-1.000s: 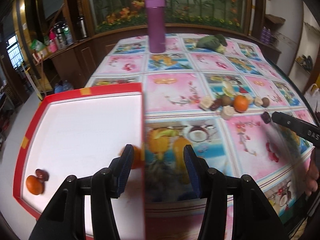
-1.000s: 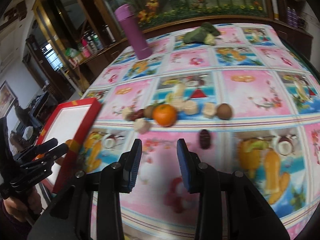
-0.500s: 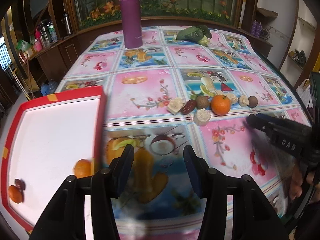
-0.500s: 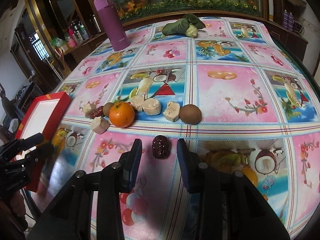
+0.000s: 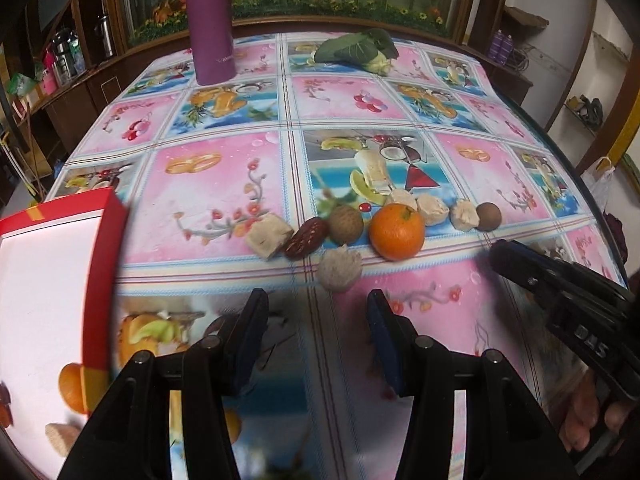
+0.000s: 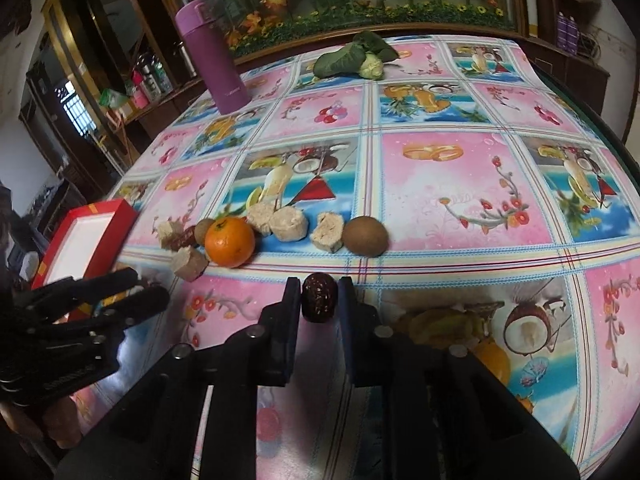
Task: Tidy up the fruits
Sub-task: 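Grasp a beige cake with the left tool while the right tool holds the date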
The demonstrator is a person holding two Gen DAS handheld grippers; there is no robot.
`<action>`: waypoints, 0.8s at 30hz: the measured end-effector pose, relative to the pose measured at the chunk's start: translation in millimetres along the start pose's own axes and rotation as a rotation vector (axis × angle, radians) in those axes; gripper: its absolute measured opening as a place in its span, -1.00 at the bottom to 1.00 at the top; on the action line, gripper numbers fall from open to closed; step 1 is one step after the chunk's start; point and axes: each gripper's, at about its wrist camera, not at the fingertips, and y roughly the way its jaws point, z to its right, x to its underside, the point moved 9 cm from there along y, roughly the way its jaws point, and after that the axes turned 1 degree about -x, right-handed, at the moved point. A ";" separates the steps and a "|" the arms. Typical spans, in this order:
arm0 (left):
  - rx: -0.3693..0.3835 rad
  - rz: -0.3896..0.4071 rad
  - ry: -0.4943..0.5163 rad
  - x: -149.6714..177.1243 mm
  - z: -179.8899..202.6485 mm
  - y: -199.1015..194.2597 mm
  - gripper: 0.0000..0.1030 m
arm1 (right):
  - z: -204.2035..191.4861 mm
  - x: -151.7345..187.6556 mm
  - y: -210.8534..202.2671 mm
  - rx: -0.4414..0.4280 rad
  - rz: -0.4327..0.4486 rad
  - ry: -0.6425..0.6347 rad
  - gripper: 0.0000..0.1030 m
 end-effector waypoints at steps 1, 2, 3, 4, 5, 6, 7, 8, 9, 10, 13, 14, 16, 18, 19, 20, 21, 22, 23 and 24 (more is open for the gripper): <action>0.000 0.001 -0.002 -1.6 1.5 2.3 -0.01 | 0.8 -0.9 -1.0 -0.001 0.004 0.007 -0.60; 0.004 0.002 -0.002 -2.8 2.8 3.7 -0.02 | 1.9 -1.8 -2.2 -0.002 0.008 0.014 -0.60; 0.006 0.000 -0.001 -4.4 5.0 6.6 -0.02 | 3.2 -3.1 -3.6 -0.004 0.015 0.023 -0.60; 0.004 0.000 -0.001 -5.2 5.9 7.9 -0.02 | 4.0 -3.6 -4.1 -0.005 0.016 0.029 -0.60; 0.003 0.006 0.000 -6.5 6.9 8.5 -0.02 | 5.0 -4.0 -4.4 -0.008 0.017 0.037 -0.60; 0.006 0.010 0.002 -7.9 8.5 9.3 -0.08 | 6.0 -4.3 -4.5 -0.010 0.017 0.046 -0.60; 0.010 0.014 0.006 -9.2 10.2 10.3 -0.14 | 7.3 -4.6 -4.7 -0.011 0.018 0.054 -0.60; 0.008 0.021 0.009 -10.8 10.9 10.9 -0.27 | 8.8 -5.0 -4.9 -0.011 0.019 0.062 -0.60; 0.009 0.023 0.008 -11.9 11.3 11.7 -0.35 | 10.7 -5.6 -5.0 -0.014 0.019 0.072 -0.60; 0.015 0.028 0.006 -12.8 11.6 12.1 -0.39 | 11.5 -5.8 -5.0 -0.016 0.019 0.077 -0.60; 0.013 0.039 0.007 -14.1 11.2 12.4 -0.54 | 12.8 -5.8 -5.2 -0.013 0.020 0.081 -0.60; 0.017 0.041 0.003 -14.2 11.0 12.2 -0.54 | 13.2 -6.0 -5.4 -0.014 0.021 0.084 -0.60; 0.021 0.044 -0.009 -13.0 8.2 10.0 -0.54 | 14.9 -6.6 -6.1 -0.014 0.025 0.091 -0.60; 0.013 0.050 -0.013 -12.4 5.5 6.7 -0.54 | 16.2 -7.1 -6.1 -0.010 0.028 0.095 -0.60; 0.007 0.058 -0.017 -11.9 3.0 2.5 -0.54 | 16.5 -7.1 -5.9 -0.008 0.028 0.095 -0.60; 0.003 0.066 -0.019 -11.7 0.9 -1.4 -0.54 | 16.6 -7.1 -5.8 -0.005 0.029 0.093 -0.60; -0.002 0.077 -0.023 -11.4 -2.2 -6.7 -0.54 | 16.5 -7.3 -5.8 -0.004 0.031 0.091 -0.60; -0.011 0.090 -0.028 -10.7 -6.2 -13.8 -0.54 | 16.2 -8.0 -6.3 -0.004 0.036 0.087 -0.60; -0.018 0.100 -0.034 -10.5 -9.6 -19.4 -0.54 | 15.8 -8.6 -7.2 -0.003 0.042 0.082 -0.60; -0.023 0.115 -0.043 -9.7 -14.1 -27.2 -0.54 | 15.2 -9.1 -7.9 0.001 0.048 0.076 -0.60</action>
